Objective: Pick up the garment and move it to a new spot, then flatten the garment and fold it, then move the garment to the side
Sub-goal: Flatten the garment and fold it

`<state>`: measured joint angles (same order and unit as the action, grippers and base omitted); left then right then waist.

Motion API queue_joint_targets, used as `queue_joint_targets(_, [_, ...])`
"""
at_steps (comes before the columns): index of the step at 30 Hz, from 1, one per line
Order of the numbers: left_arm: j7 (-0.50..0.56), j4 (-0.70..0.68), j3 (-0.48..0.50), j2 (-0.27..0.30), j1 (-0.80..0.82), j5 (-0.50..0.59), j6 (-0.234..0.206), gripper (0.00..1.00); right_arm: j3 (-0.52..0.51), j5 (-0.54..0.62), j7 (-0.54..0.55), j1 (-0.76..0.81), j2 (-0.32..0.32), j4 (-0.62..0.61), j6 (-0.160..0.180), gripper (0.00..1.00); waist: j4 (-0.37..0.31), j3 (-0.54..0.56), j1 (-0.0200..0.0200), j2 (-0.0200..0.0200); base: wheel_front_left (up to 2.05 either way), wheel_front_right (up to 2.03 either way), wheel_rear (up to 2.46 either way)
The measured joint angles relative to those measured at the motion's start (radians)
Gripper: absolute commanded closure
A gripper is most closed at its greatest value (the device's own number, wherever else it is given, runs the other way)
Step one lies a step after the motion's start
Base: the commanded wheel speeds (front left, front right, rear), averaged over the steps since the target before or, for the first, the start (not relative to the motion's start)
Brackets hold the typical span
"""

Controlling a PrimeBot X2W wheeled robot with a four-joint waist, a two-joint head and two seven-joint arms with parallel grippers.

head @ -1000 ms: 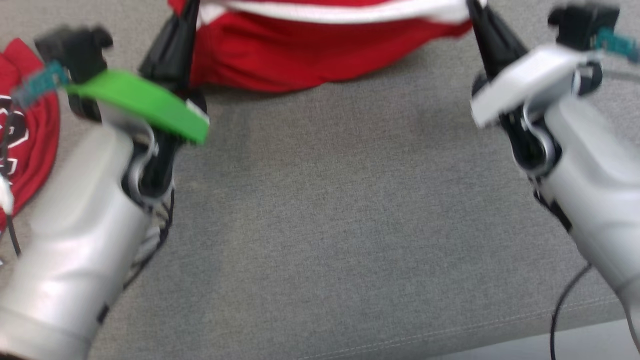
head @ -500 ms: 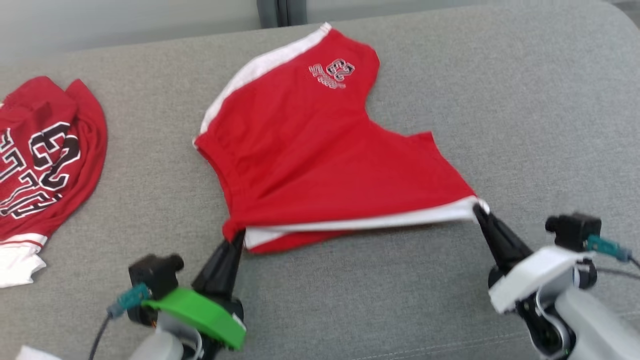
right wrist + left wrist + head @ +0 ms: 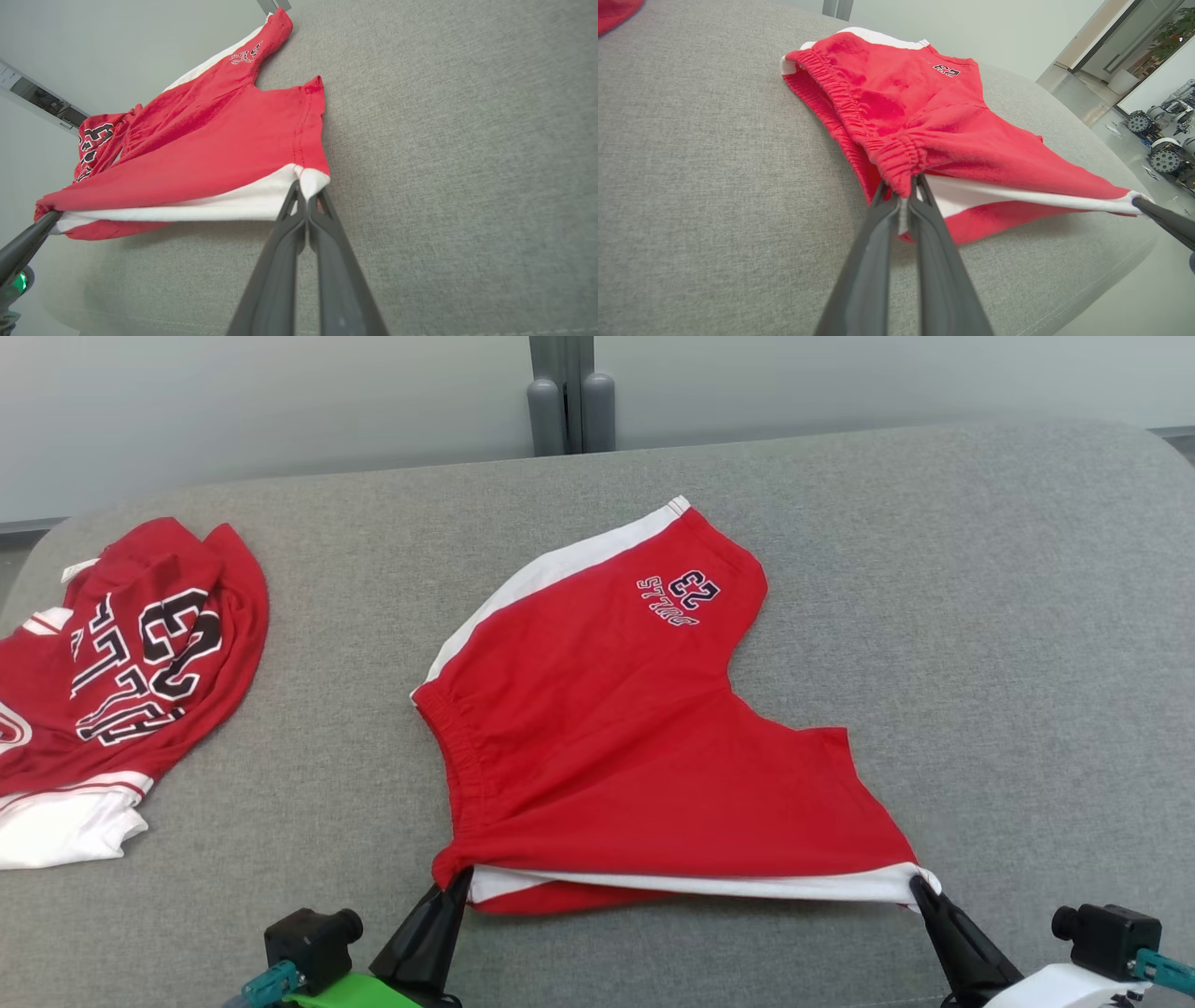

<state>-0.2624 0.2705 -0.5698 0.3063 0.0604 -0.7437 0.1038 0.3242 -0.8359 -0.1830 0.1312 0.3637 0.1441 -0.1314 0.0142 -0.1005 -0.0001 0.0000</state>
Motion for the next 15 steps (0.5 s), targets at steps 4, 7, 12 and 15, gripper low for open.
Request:
queue_joint_targets(4, [0.000,-0.005,-0.007,-0.006,0.002,0.010,0.000,1.00,-0.058,0.063,0.039,0.000,-0.031,-0.062,0.000,1.00,0.008,0.003,0.0000,0.0000,0.00,0.00,0.00])
queue_joint_targets(7, [0.000,-0.010,-0.008,-0.011,0.024,0.021,0.001,1.00,-0.106,0.104,0.067,-0.042,-0.036,-0.089,0.000,1.00,0.013,-0.007,0.0000,0.0000,0.00,0.00,0.00])
queue_joint_targets(12, [0.000,-0.018,0.007,-0.026,0.099,0.040,0.006,1.00,-0.137,0.149,0.117,-0.173,-0.019,-0.105,0.000,1.00,0.031,-0.033,0.0000,0.0000,0.00,0.00,0.00])
queue_joint_targets(15, [0.000,-0.014,0.009,-0.036,0.158,0.047,0.011,1.00,-0.143,0.154,0.136,-0.282,-0.014,-0.091,0.000,1.00,0.047,-0.053,0.0000,0.0000,0.00,0.00,0.00])
